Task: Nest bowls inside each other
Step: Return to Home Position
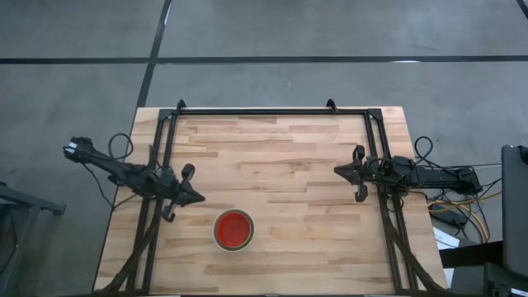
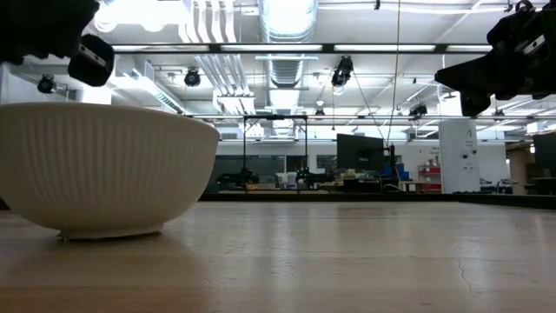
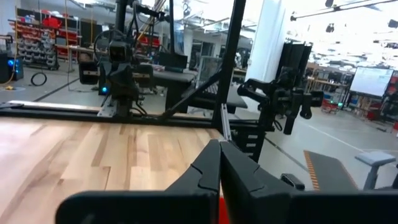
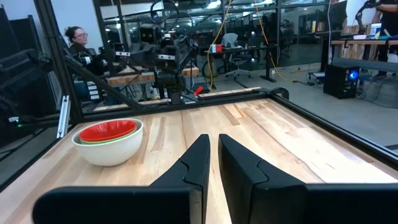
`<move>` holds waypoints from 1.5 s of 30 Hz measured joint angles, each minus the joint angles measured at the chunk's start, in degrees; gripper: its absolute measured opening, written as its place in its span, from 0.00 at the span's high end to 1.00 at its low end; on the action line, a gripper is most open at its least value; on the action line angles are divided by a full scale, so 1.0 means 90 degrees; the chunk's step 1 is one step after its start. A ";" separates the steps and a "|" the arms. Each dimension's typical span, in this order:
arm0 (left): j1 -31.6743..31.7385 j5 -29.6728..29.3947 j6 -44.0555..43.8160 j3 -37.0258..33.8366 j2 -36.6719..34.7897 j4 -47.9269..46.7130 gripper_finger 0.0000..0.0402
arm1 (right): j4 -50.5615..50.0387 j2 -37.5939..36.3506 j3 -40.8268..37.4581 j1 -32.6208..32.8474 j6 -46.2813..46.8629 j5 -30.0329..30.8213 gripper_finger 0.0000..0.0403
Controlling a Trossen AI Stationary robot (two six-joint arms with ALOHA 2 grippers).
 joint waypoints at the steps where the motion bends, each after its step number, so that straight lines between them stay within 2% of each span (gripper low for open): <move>1: 0.0000 -0.0001 -0.0037 -0.0077 0.0002 0.0091 0.98 | 0.0000 0.0000 0.0000 0.0001 -0.0004 0.0000 0.92; 7: 0.0000 0.0002 -0.0324 -0.0476 0.0002 0.0697 0.97 | 0.0000 0.0000 0.0000 -0.0001 -0.0010 -0.0002 0.92; 16: 0.0001 -0.0255 -0.0362 -0.0483 0.0002 0.0286 0.97 | 0.0000 0.0000 0.0000 0.0001 -0.0005 -0.0002 0.92; 34: 0.0000 -0.0267 -0.0115 -0.0488 0.0002 -0.0775 0.97 | 0.0000 0.0002 0.0000 0.0000 0.0000 0.0000 0.92; 45: 0.0000 -0.0267 -0.0125 -0.0483 0.0002 -0.0803 0.97 | 0.0000 0.0002 0.0000 0.0000 -0.0004 -0.0001 0.92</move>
